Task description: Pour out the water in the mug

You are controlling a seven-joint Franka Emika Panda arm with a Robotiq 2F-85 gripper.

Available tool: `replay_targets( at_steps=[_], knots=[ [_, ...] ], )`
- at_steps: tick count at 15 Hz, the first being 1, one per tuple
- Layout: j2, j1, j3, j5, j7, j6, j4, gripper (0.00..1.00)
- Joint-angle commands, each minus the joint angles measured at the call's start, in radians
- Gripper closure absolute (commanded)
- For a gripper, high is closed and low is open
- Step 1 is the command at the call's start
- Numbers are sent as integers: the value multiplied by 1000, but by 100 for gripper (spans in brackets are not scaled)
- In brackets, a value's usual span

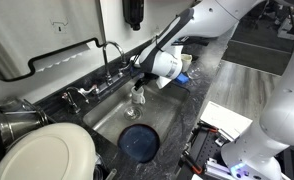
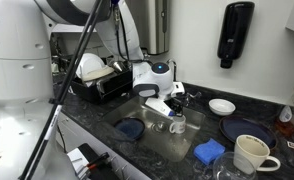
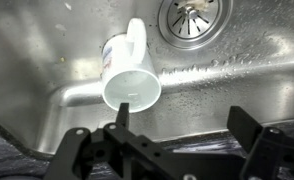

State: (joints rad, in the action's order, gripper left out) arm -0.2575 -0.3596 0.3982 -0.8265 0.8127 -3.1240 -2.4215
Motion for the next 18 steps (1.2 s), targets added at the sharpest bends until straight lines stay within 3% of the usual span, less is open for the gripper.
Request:
replay_targets(
  at_steps=[1, 5, 6, 7, 8, 9, 13, 18],
  knots=[
    [-40, 44, -22, -22, -71, -186, -19, 0],
    [-76, 168, -131, -46, -99, -301, -87, 0],
    [-75, 253, -245, 138, -285, -302, -129, 0],
    [-104, 245, -215, -30, -125, -306, -99, 0],
    [-115, 270, -241, -4, -168, -294, -100, 0],
    [-111, 329, -320, 183, -353, -272, -122, 0],
    [-139, 391, -389, 434, -620, -228, -97, 0],
    [-182, 452, -457, 539, -806, -227, -66, 0]
  ],
)
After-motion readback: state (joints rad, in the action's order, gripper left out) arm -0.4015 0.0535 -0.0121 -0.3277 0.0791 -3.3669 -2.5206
